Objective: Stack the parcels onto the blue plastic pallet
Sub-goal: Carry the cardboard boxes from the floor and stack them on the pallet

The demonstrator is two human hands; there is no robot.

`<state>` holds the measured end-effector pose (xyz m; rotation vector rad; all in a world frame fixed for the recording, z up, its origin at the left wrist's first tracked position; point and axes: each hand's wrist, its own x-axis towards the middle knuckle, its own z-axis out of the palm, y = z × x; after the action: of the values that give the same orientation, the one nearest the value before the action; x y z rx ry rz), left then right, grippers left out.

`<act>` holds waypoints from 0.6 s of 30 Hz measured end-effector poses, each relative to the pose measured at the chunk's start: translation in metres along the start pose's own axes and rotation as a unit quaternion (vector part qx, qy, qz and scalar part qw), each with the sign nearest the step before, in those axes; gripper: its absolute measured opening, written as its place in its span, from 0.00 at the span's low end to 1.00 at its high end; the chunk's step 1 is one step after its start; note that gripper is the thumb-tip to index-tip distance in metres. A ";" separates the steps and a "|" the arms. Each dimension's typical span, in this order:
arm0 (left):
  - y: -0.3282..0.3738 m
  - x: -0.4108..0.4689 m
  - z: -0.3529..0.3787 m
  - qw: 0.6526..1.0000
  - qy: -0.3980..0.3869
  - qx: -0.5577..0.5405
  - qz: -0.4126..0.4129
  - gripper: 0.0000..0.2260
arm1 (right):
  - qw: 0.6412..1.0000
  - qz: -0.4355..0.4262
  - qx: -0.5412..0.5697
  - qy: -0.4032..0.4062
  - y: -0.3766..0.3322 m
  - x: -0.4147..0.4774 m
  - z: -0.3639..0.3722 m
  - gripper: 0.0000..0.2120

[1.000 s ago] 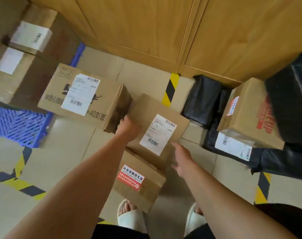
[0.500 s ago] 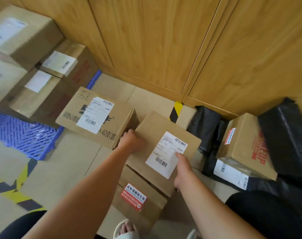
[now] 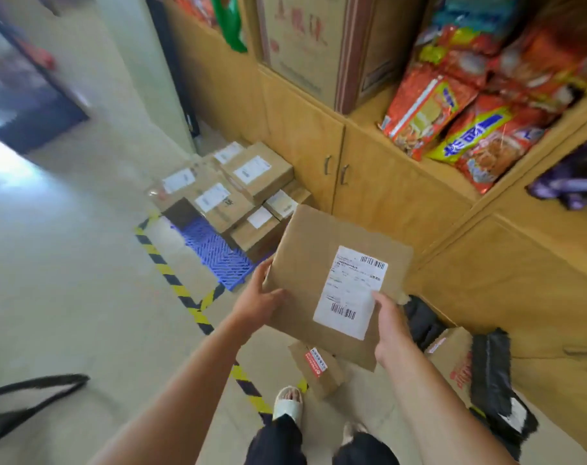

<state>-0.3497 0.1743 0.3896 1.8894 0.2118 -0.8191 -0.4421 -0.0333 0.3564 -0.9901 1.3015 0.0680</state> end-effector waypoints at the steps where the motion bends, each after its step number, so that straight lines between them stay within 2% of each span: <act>1: 0.009 -0.029 -0.015 0.999 0.019 -0.030 0.003 0.23 | 1.000 -0.019 -0.011 -0.019 -0.012 -0.028 0.003 0.20; 6: 0.014 -0.147 -0.053 0.970 0.157 -0.185 0.005 0.22 | 0.984 -0.097 -0.073 -0.128 -0.037 -0.125 0.008 0.12; 12: -0.030 -0.236 -0.062 0.916 0.307 -0.257 -0.012 0.18 | 0.947 -0.134 -0.164 -0.241 -0.019 -0.176 0.028 0.09; 14: -0.041 -0.252 -0.071 0.901 0.334 -0.279 -0.015 0.17 | 0.937 -0.139 -0.190 -0.258 -0.009 -0.189 0.044 0.05; 18: -0.064 -0.263 -0.100 0.882 0.360 -0.303 -0.019 0.20 | 0.923 -0.161 -0.206 -0.282 0.008 -0.208 0.078 0.08</act>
<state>-0.5347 0.3457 0.5309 1.4970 0.8622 -0.0016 -0.4538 0.1190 0.5175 -1.4060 0.5899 0.3615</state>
